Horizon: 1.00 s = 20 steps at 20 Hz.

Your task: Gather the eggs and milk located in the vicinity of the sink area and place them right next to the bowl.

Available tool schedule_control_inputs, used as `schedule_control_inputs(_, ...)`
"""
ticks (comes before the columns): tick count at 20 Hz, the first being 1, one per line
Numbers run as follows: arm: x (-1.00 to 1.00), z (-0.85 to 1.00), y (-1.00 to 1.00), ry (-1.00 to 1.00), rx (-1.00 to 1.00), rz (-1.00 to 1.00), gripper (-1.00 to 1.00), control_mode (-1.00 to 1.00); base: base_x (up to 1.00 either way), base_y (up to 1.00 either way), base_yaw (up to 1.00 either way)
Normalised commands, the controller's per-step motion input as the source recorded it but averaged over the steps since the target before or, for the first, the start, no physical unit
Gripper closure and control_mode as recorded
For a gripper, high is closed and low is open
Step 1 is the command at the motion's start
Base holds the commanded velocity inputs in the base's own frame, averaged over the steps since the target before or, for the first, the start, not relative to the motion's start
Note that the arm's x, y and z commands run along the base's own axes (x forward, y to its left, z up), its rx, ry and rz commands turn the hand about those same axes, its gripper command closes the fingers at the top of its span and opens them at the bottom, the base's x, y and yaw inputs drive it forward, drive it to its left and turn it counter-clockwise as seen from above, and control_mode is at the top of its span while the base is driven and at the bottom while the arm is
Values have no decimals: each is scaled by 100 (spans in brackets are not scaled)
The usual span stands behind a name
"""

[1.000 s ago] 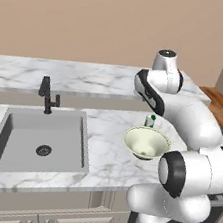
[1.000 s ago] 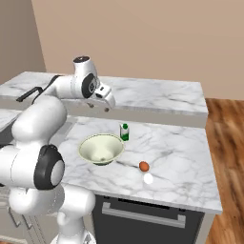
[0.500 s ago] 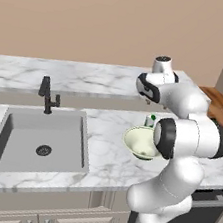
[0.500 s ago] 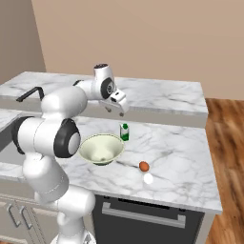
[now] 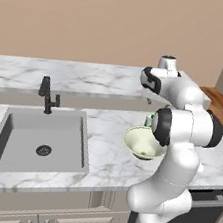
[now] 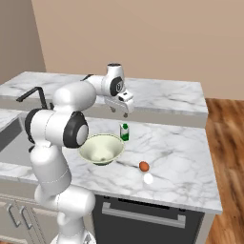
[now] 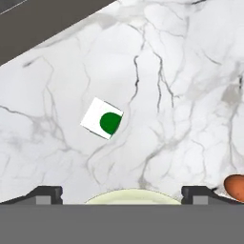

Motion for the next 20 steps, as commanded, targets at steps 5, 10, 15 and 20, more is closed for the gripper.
schedule_control_inputs(5,16,-9,-6,0,0,0,-100,-100,0,0,0)
schedule_control_inputs(10,15,-21,2,0,0,0,-100,-100,0,0,0)
schedule_control_inputs(15,38,-33,0,0,0,0,-100,-100,0,0,0)
schedule_control_inputs(20,25,-28,0,2,0,0,-100,-100,0,0,0)
